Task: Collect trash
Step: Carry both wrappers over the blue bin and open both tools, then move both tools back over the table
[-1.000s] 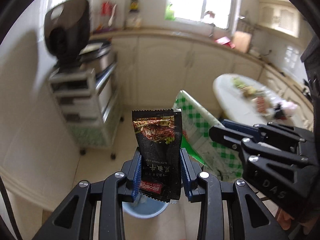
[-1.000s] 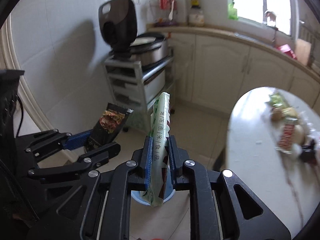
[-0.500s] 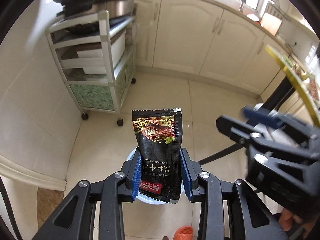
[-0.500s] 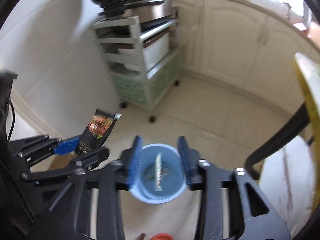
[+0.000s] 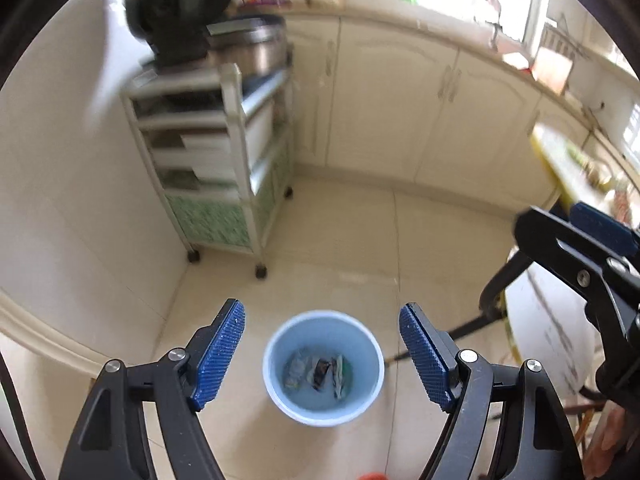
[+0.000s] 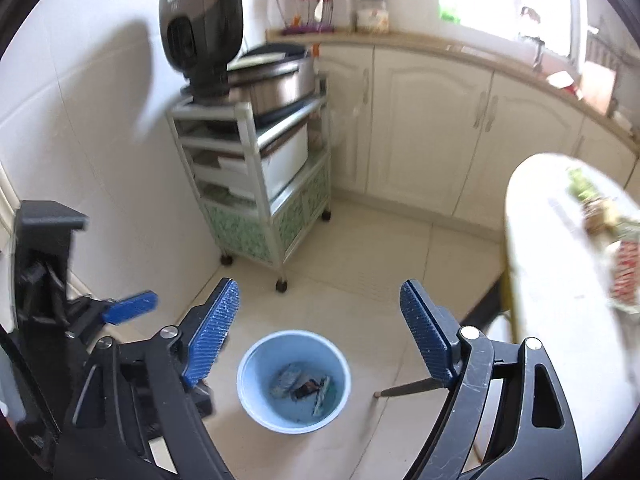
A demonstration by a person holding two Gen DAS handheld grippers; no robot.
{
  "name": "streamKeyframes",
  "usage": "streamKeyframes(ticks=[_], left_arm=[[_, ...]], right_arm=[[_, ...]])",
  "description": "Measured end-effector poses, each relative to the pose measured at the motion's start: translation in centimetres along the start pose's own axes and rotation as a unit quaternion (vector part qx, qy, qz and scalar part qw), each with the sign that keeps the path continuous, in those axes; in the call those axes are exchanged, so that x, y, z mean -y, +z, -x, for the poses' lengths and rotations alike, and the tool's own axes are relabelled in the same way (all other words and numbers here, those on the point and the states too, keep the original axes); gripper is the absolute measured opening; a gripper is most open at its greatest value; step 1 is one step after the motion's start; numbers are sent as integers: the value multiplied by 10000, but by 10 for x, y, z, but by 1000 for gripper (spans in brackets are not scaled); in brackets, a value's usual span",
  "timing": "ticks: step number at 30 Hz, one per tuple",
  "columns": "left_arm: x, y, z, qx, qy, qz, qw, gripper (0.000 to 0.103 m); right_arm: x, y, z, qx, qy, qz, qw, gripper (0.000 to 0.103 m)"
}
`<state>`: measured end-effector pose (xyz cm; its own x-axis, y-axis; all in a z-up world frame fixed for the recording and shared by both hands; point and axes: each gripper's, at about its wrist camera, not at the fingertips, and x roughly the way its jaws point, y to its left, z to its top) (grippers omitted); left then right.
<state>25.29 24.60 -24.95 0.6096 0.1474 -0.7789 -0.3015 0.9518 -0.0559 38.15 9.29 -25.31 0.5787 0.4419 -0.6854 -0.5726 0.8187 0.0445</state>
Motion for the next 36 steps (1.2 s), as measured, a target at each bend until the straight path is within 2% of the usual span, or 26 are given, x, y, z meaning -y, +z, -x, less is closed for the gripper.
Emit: streamKeyframes(ticks=[1, 3, 5, 8, 12, 17, 21, 25, 28, 34, 36], left_arm=[[4, 2, 16, 174, 25, -9, 9998, 77], [16, 5, 45, 523, 65, -49, 9986, 88], [34, 7, 77, 940, 177, -180, 9953, 95], [67, 7, 113, 1390, 53, -403, 9895, 98], [119, 2, 145, 1752, -209, -661, 9821, 102], [182, -4, 145, 1763, -595, -1043, 9770, 102], [235, 0, 122, 1480, -821, -1350, 9763, 102], [279, 24, 79, 1138, -940, -1571, 9765, 102], [316, 49, 40, 831, -1007, -1686, 9770, 102], [351, 94, -44, 429, -902, -1841, 9778, 99], [358, 101, -66, 300, -946, -1879, 9772, 88]], right_arm=[[3, 2, 16, 150, -56, -19, 9999, 84], [10, 6, 43, 402, -228, -46, 9989, 87], [23, 9, 75, 656, -337, -146, 9972, 98], [47, 9, 116, 971, -537, -306, 9934, 99], [89, 3, 171, 1273, -886, -513, 9866, 102], [150, -9, 220, 1400, -1414, -740, 9772, 103], [208, -23, 242, 1273, -1885, -964, 9690, 103], [266, -37, 247, 977, -2150, -1216, 9641, 103], [301, -46, 240, 730, -2219, -1342, 9630, 103], [354, -60, 217, 390, -2141, -1657, 9618, 103], [367, -64, 207, 318, -2101, -1721, 9619, 103]])
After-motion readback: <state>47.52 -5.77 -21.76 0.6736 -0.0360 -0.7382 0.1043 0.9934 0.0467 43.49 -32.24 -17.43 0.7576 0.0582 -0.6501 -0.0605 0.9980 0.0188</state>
